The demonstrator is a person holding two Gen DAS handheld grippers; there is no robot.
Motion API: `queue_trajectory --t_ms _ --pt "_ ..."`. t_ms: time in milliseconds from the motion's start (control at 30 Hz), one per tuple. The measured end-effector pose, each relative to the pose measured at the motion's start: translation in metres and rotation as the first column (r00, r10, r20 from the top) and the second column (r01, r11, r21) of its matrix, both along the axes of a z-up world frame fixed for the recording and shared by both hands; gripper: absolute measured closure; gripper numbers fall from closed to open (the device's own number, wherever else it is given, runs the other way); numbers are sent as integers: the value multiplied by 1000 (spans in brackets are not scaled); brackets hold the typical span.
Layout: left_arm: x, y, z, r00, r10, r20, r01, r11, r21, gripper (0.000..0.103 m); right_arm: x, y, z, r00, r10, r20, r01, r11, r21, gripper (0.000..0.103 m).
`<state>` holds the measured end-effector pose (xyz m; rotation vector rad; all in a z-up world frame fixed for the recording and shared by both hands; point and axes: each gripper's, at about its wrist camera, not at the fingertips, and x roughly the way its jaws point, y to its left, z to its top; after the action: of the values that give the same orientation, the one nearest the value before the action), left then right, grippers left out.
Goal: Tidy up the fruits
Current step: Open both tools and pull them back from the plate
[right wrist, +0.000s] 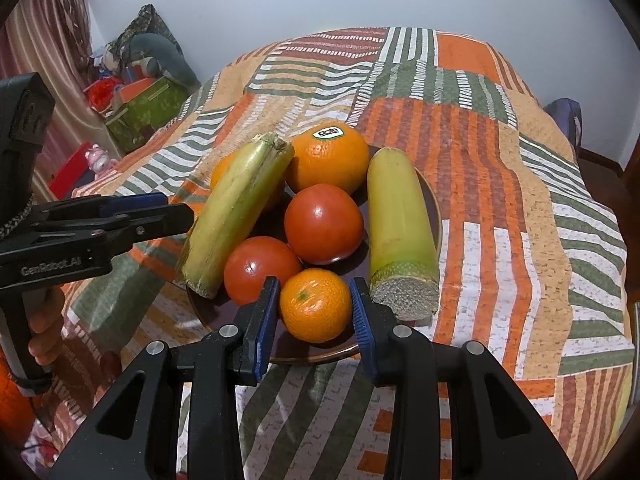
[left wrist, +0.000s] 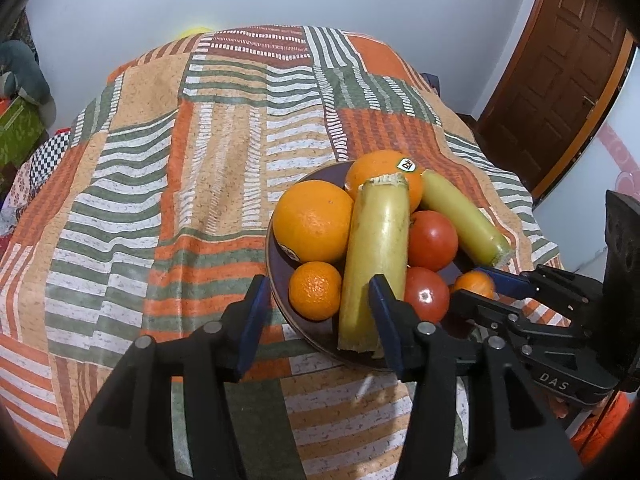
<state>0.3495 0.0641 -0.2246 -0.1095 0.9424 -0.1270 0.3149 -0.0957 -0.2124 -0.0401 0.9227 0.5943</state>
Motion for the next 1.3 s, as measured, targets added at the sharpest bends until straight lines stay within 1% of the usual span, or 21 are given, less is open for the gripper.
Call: queue_trajectory --t_ms 33,100,200,267,400,533,767,833,933,1100,1200,1300 --pt "-2 0 1 1000 0 2 0 1000 5 52 0 0 0 1000 1 -3 -1 1000 -3 67" --pt "-5 0 4 1000 3 4 -3 1000 6 52 -1 2 2 1000 10 -9 -10 1000 -2 56" --pt "-11 2 10 1000 9 11 -9 1000 8 52 -7 3 7 1000 14 20 -13 1000 -17 49" --pt "-17 4 14 1000 13 15 -13 1000 8 52 -13 5 13 998 15 54 -13 999 -39 48" --pt "-30 5 24 1000 15 25 -15 1000 22 51 -19 2 24 997 15 75 -12 999 -33 47" --pt "-45 5 38 999 17 46 -19 999 47 41 -27 -3 37 995 3 97 -1 1000 -25 47" --pt "-75 8 62 996 30 81 -34 998 52 32 -45 -11 57 991 -18 133 21 1000 -18 47" --pt "-83 9 68 995 36 89 -41 998 57 25 -50 -14 60 991 -21 135 24 1000 -15 47" --pt "-97 12 76 995 34 93 -40 997 62 24 -60 -17 65 990 -28 136 29 1000 -2 45" --pt "-120 18 83 996 38 81 -44 996 72 23 -74 -22 68 991 -34 133 34 999 8 44" --pt "-133 21 80 998 43 55 -46 997 56 23 -82 -23 66 992 -37 121 36 999 6 44" --pt "-147 20 73 998 41 40 -44 997 71 23 -93 -24 62 994 -39 104 39 999 6 44"
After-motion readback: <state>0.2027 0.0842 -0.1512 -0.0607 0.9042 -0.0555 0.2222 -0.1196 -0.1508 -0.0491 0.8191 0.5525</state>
